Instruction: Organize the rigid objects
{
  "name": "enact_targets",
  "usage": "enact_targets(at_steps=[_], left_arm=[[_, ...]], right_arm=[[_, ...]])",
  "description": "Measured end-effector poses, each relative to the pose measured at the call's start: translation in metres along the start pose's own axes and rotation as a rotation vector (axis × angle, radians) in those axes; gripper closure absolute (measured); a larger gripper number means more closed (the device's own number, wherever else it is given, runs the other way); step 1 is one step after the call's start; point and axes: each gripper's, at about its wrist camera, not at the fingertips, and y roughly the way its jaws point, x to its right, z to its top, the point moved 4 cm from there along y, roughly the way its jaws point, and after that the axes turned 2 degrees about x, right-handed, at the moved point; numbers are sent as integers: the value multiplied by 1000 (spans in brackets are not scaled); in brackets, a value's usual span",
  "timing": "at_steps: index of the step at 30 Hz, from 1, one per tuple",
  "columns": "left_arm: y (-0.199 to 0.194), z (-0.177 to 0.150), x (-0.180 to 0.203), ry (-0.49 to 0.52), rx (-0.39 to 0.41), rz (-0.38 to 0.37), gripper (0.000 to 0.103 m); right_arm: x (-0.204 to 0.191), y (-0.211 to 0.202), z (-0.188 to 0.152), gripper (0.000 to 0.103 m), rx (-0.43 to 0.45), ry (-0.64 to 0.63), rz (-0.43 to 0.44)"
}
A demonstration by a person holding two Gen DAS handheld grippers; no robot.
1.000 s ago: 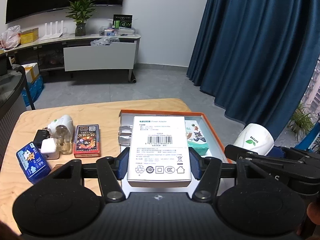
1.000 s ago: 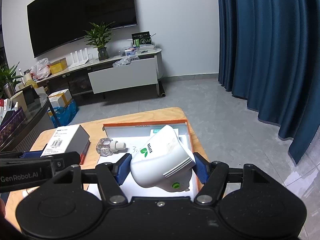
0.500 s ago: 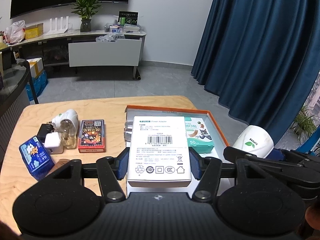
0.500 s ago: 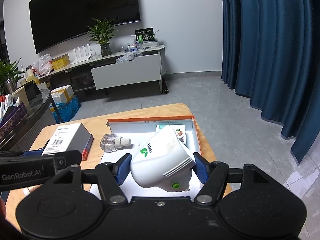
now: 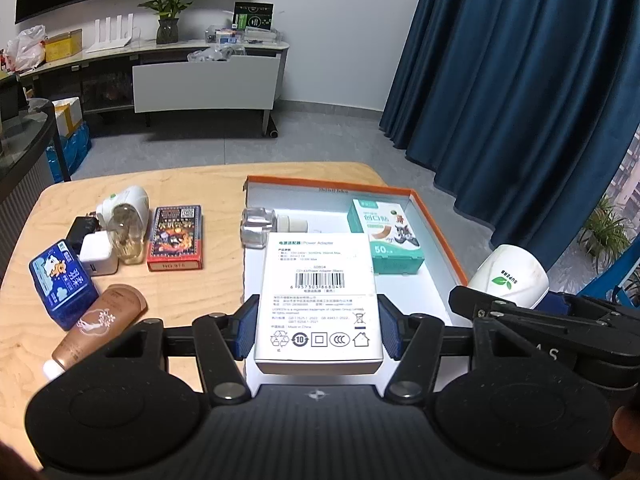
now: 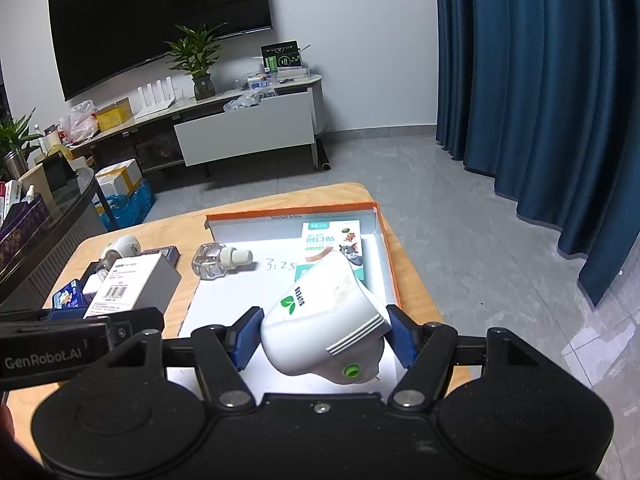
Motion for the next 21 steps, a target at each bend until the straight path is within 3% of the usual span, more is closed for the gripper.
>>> enact_targets(at_steps=[21], left_arm=[[11, -12, -1, 3, -44, 2, 43]], right_arm=[[2, 5, -14, 24, -48, -4, 11]])
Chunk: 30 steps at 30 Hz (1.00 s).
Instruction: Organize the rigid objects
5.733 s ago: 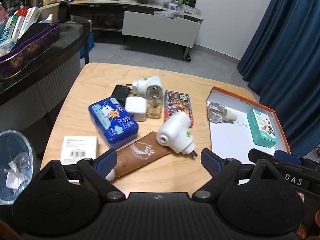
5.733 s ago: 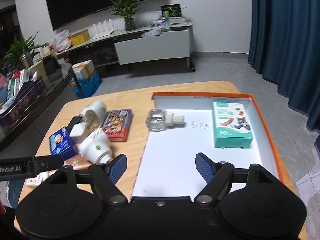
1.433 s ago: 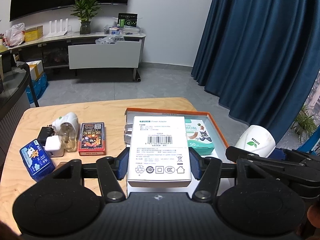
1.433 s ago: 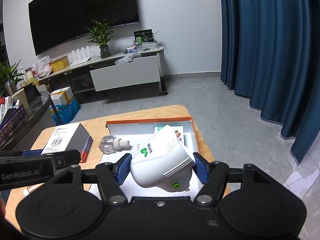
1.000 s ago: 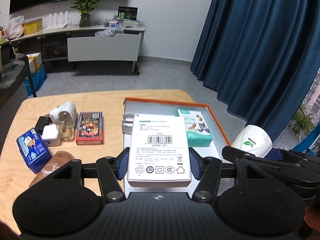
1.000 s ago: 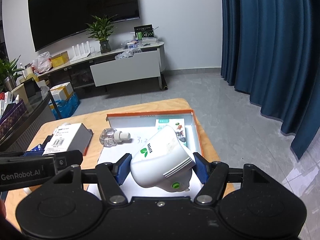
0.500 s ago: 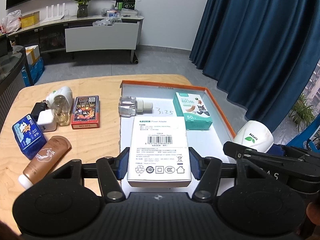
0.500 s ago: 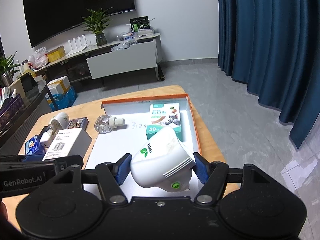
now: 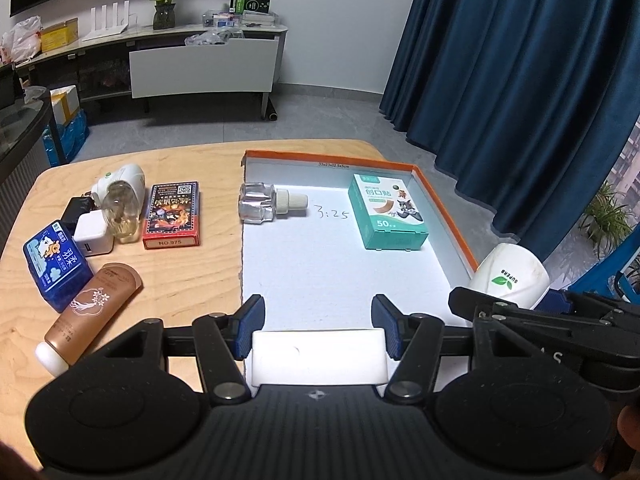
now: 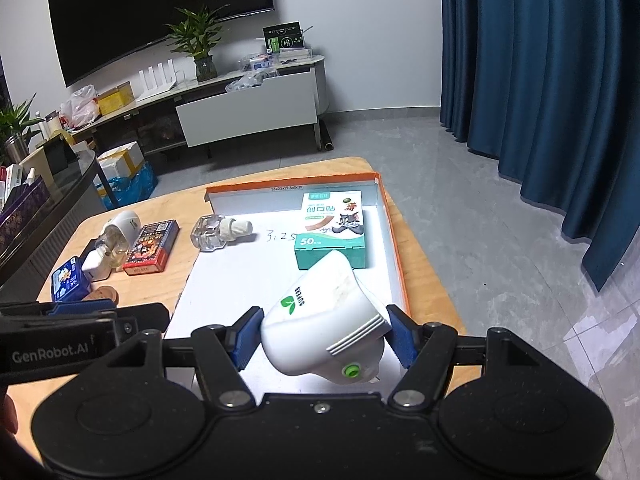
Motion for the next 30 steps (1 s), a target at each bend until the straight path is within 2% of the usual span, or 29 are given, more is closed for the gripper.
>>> enact_targets(at_steps=[30], left_arm=[[12, 16, -10, -17, 17, 25, 43]], right_arm=[[-4, 17, 14, 24, 5, -17, -11]])
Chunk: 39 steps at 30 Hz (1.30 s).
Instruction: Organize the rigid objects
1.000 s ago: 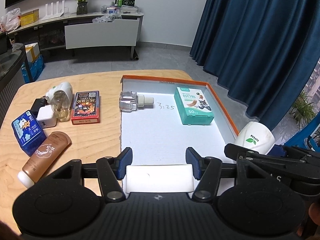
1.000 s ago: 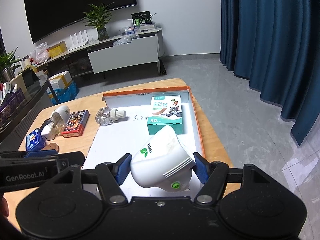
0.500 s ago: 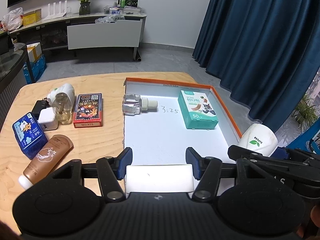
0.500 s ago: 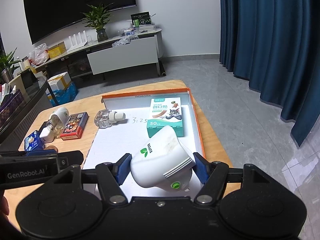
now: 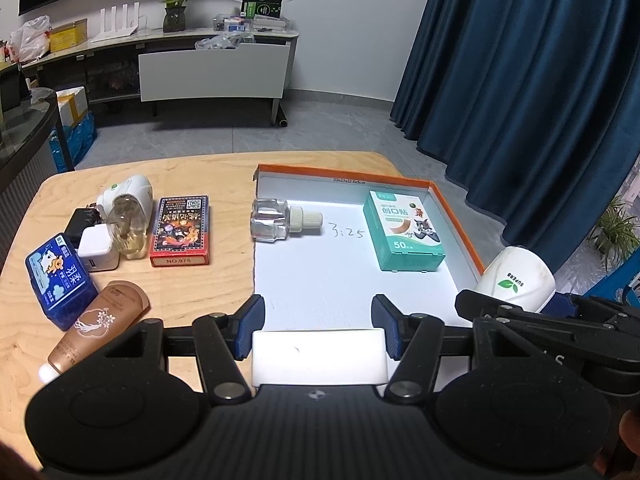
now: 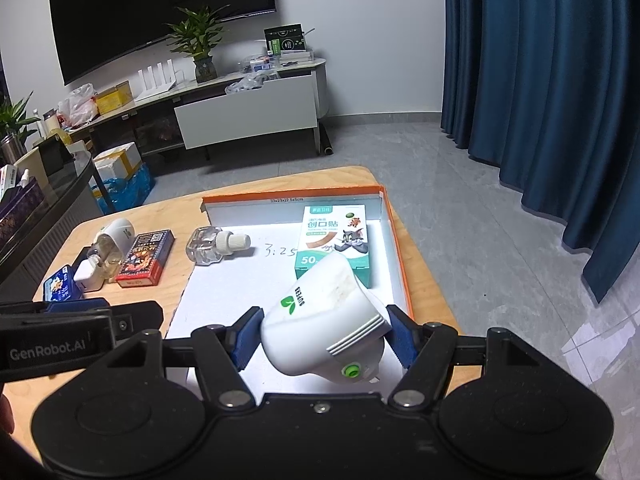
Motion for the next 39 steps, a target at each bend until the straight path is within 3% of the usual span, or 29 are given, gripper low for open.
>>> enact_targets(at_steps=[39], left_arm=[[32, 8, -2, 8, -36, 15, 43]], right_arm=[[-4, 45, 11, 24, -74, -36, -42]])
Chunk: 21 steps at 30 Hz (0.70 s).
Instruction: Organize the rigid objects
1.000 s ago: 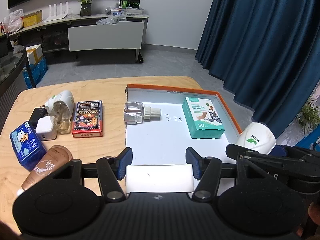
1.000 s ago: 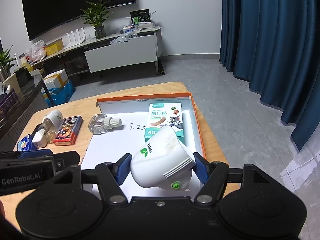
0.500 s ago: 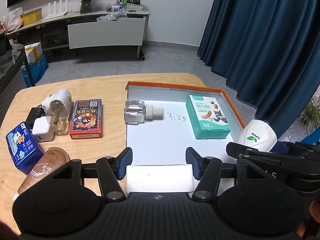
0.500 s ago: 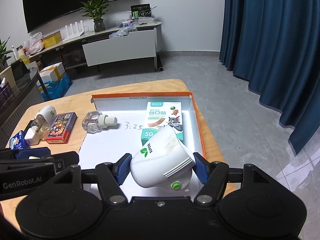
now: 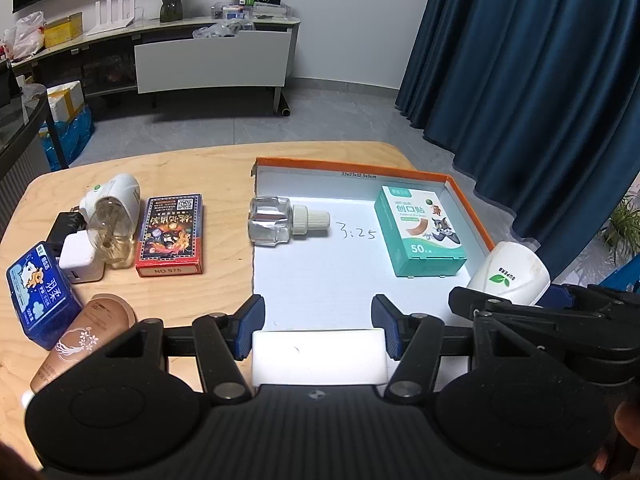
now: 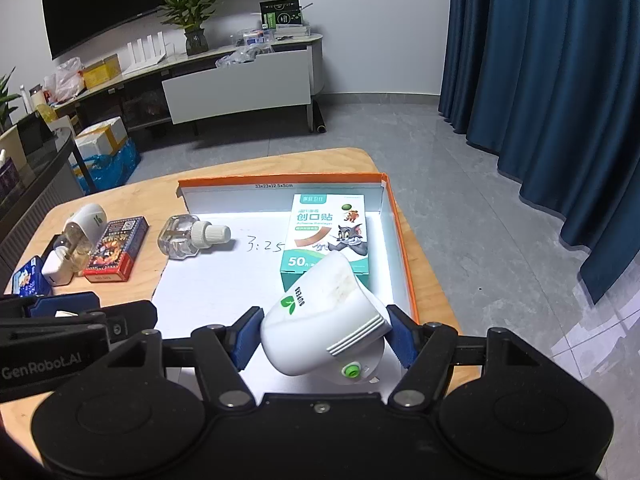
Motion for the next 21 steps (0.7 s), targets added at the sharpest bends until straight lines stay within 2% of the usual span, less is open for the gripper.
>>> enact_targets(at_steps=[21], left_arm=[[3, 1, -2, -1, -5, 6, 43]], right_arm=[[-4, 5, 0, 24, -11, -5, 1]])
